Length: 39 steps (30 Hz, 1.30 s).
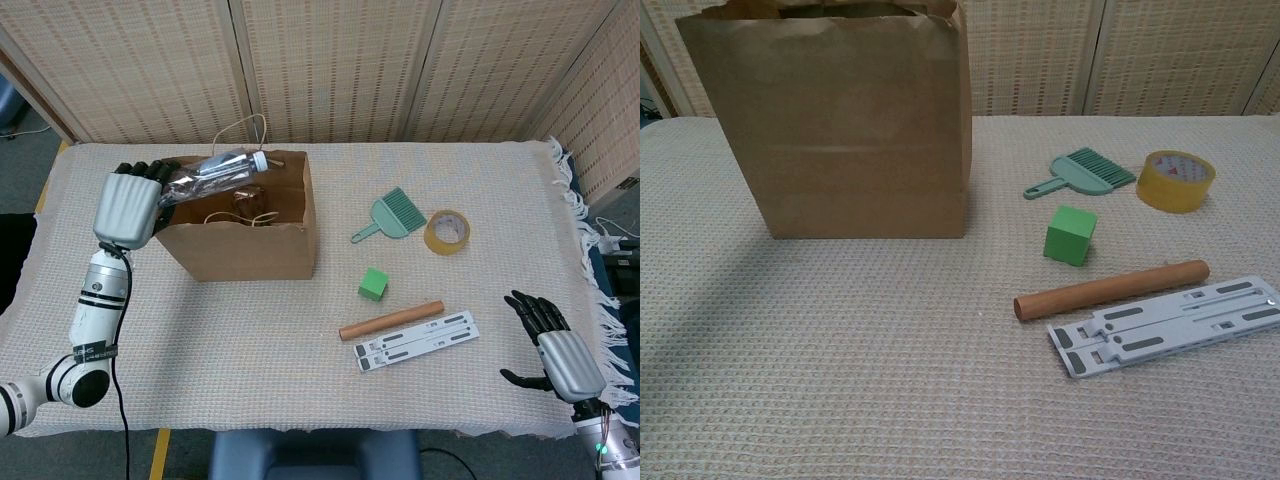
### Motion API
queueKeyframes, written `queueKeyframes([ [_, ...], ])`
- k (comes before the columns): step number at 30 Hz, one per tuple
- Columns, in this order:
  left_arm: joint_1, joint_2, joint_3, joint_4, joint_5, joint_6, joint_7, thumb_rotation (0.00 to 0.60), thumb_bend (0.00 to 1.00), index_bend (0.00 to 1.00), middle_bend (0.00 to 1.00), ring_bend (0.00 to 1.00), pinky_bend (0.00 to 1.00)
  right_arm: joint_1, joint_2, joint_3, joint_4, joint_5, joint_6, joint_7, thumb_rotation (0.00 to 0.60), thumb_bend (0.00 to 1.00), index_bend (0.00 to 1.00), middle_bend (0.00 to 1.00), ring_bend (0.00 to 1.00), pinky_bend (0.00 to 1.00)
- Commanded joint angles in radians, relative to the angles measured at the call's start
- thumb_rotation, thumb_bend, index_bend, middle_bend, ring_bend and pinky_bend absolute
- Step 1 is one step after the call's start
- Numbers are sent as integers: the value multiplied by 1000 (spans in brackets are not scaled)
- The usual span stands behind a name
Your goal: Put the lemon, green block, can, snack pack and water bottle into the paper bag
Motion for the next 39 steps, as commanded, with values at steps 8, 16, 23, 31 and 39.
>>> queueKeyframes([
  [8,-69,-42,122,144,196,-61,108,600,424,5,0,0,64,1,2,0,-1,0,-1,4,600,26,0,0,0,0],
  [16,-38,-44,76,84,151,-5,45,600,400,0,0,0,54,0,-1,1,0,1,0,-3,600,26,0,0,0,0],
  [23,56,6,46,-50,65,86,-24,600,403,0,0,0,61,-2,-2,4,-1,6,4,-4,600,26,0,0,0,0],
  [31,288,142,21,-322,-126,210,-262,600,408,0,0,0,62,-3,-3,3,2,5,5,-6,600,27,0,0,0,0],
  [39,526,187,262,-277,129,284,-436,600,406,0,0,0,61,-3,-11,5,6,19,-4,-54,600,27,0,0,0,0],
])
